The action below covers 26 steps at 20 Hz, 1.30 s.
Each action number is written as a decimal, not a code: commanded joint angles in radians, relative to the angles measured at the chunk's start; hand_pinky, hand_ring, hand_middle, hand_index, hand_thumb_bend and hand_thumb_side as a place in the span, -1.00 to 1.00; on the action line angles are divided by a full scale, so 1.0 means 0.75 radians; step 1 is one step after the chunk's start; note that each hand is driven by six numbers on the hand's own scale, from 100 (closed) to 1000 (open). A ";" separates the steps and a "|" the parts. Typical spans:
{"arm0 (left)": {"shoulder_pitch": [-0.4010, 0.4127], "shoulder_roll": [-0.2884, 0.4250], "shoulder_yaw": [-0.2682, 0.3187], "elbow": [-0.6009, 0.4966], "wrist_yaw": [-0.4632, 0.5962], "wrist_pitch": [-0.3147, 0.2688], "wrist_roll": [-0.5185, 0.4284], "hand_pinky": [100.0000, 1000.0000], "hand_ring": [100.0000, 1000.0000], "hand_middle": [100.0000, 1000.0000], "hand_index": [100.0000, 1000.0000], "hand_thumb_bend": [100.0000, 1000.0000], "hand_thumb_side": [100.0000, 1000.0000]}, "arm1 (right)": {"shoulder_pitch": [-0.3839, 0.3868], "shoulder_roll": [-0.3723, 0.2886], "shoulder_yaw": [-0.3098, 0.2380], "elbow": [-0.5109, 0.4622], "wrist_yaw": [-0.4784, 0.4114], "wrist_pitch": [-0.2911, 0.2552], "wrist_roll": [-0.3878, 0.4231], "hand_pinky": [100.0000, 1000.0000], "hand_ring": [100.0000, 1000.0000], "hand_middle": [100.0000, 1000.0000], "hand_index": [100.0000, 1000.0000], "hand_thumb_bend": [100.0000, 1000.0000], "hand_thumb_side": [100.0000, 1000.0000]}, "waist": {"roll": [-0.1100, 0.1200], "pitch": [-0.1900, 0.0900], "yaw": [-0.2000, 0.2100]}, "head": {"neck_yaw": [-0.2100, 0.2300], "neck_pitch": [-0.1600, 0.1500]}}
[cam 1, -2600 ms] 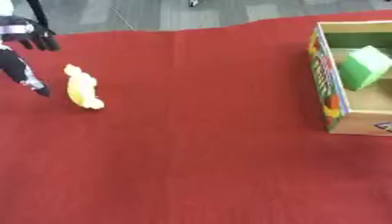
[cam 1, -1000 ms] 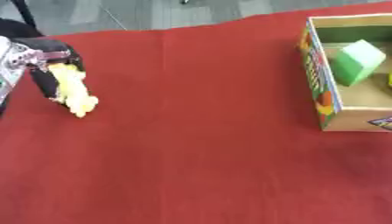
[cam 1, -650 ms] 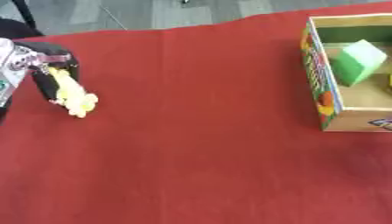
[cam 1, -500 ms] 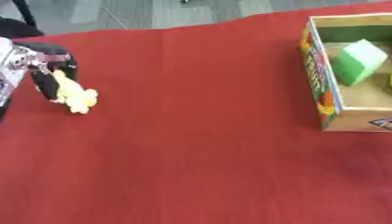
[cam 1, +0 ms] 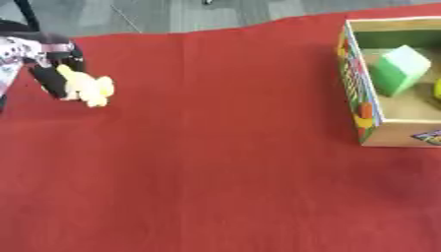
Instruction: Pick up the objects with one hand, pass them to the other hand, and then place them into the box on the other side of the table.
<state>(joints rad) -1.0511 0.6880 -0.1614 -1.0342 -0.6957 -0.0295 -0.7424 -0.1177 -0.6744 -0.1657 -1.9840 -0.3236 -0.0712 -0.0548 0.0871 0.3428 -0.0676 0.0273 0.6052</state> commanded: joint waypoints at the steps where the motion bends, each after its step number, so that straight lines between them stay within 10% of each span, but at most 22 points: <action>1: 0.004 0.082 0.018 -0.099 0.126 0.027 0.039 0.20 0.07 -0.27 -0.08 -0.99 -1.00 | 0.004 -0.058 -0.020 -0.021 -0.021 -0.018 0.001 0.78 0.89 0.49 0.73 -1.00 -0.34 | -0.011 -0.043 0.007 | -0.018 0.003; 13: 0.223 0.057 0.025 -0.496 0.453 0.185 0.464 0.13 -0.05 -0.39 -0.13 -1.00 -1.00 | -0.012 -0.126 -0.026 -0.021 -0.081 -0.082 0.022 0.77 0.90 0.51 0.73 -1.00 -0.51 | -0.039 -0.071 0.035 | -0.055 -0.003; 26: 0.267 -0.141 -0.035 -0.628 0.407 0.213 0.631 0.10 -0.08 -0.41 -0.13 -1.00 -1.00 | -0.309 -0.303 0.148 -0.021 -0.148 -0.067 0.231 0.77 0.91 0.54 0.74 -1.00 -0.64 | -0.064 -0.093 0.049 | -0.137 0.021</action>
<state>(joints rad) -0.8399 0.5772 -0.1920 -1.4819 -0.3781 0.1323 -0.2840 -0.3358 -0.8600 -0.0602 -1.9841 -0.4360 -0.1322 0.1023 0.0416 0.3006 -0.0312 -0.0669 0.6158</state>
